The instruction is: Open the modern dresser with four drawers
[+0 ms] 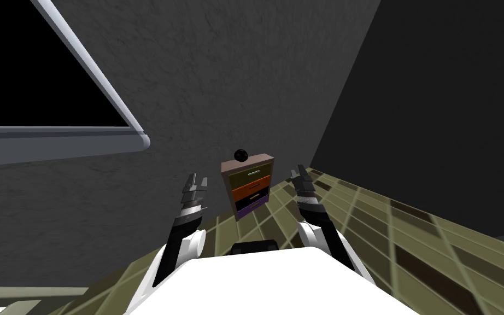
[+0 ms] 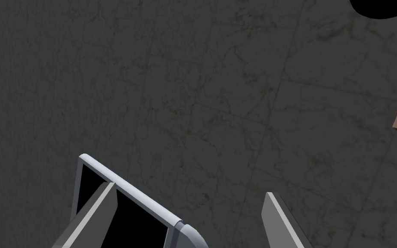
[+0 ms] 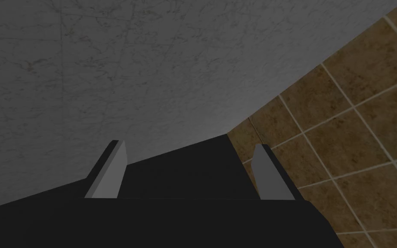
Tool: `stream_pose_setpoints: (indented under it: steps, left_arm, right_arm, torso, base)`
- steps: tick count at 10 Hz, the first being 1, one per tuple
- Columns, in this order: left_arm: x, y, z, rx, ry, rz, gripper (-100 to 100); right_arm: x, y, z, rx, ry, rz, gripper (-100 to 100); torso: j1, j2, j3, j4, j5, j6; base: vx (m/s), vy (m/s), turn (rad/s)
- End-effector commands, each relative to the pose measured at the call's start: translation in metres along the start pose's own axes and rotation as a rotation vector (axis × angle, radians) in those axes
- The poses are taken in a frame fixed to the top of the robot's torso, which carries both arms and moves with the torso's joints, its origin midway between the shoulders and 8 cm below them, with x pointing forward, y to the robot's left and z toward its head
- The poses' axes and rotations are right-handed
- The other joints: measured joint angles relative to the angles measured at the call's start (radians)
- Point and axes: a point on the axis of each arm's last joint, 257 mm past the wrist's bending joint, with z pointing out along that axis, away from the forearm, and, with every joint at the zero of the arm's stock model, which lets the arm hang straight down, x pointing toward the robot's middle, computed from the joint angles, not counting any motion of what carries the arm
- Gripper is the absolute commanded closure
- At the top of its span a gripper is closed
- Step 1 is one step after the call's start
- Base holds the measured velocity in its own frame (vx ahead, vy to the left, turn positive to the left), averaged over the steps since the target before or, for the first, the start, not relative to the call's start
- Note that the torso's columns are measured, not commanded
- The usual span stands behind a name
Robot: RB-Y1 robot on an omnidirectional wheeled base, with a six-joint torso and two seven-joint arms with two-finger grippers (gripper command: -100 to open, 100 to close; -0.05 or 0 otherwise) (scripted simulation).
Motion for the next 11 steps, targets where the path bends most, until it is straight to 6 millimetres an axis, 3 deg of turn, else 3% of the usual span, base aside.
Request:
stream_pose_setpoints:
  steps: [1, 9, 10, 11]
  left_arm:
    - [0.0, 0.0, 0.0, 0.0, 0.0, 0.0, 0]
    - [0.0, -0.0002, 0.0001, 0.0, 0.0, 0.0, 0]
    - [0.0026, 0.0012, 0.0007, -0.008, 0.041, 0.023, -100]
    - [0.0034, 0.0026, 0.001, -0.016, 0.062, 0.036, -100]
  right_arm:
    - [0.0, 0.0, 0.0, 0.0, 0.0, 0.0, 0]
    - [0.0, 0.0002, 0.0, 0.0, 0.0, 0.0, 0]
    - [0.0, 0.0002, 0.0, 0.0, 0.0, 0.0, 0]
    - [0.0, -0.0001, 0.0, 0.0, 0.0, 0.0, 0]
  torso:
    - [0.0, 0.04, -0.082, 0.041, 0.0, 0.0]
    - [0.0, 0.618, -1.234, 0.617, 0.0, 0.0]
    - [0.0, 0.691, -1.382, 0.691, 0.0, 0.0]
    - [-0.001, 0.724, -1.451, 0.724, 0.0, 0.0]
  base:
    - [0.0, 0.0, 0.0]
    - [0.0, 0.0, 0.0]
    - [0.023, -0.026, 0.016]
    - [0.036, -0.039, 0.027]
